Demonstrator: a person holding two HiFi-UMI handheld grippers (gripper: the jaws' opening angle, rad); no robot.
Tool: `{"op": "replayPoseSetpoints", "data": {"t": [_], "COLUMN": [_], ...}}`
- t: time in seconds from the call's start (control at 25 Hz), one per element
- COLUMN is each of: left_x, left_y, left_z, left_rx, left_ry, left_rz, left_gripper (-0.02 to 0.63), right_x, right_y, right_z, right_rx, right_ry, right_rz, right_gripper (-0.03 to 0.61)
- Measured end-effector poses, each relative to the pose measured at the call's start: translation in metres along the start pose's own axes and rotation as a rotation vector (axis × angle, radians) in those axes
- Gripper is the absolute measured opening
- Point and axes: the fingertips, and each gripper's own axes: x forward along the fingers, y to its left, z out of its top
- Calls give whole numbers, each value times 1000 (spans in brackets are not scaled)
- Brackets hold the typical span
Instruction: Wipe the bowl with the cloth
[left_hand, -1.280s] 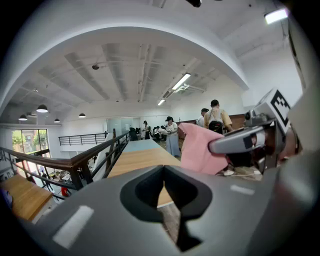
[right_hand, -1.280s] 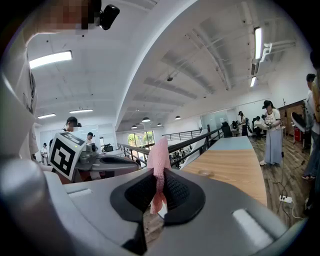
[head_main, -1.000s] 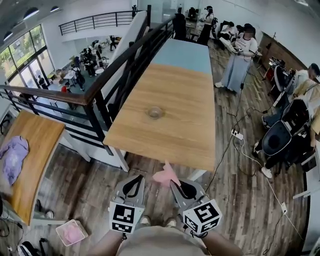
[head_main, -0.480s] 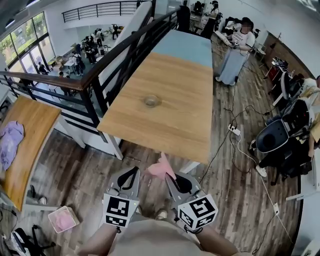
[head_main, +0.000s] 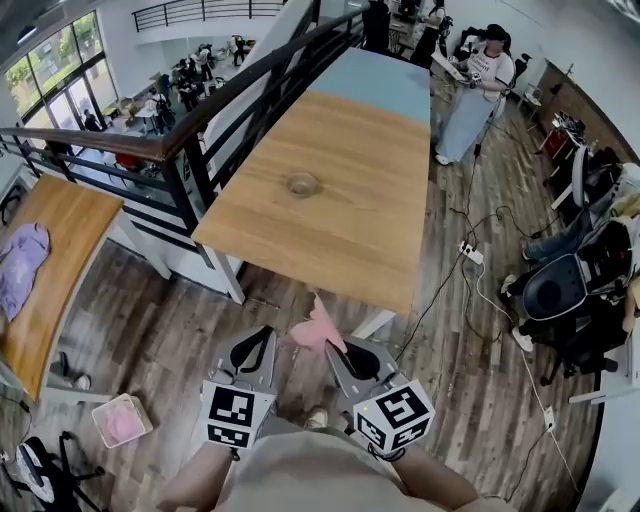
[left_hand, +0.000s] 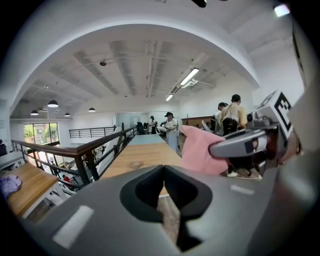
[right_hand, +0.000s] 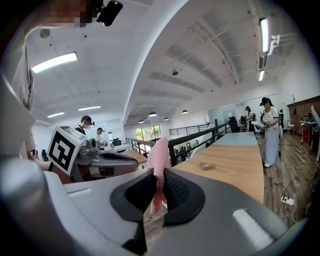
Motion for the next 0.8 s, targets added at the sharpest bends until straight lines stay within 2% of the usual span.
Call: {"op": "replayPoseSetpoints", "data": {"t": [0.8], "left_x": [11], "left_y": [-50], "left_z": [-2], "left_rx": [43], "left_ry": [26], "left_rz": [32], "left_gripper": [2], "right_x": [-39], "right_y": [-35], "right_z": [-14], "right_rx": [11], "right_ry": [-34], "right_rz": [33], "right_gripper": [25]}}
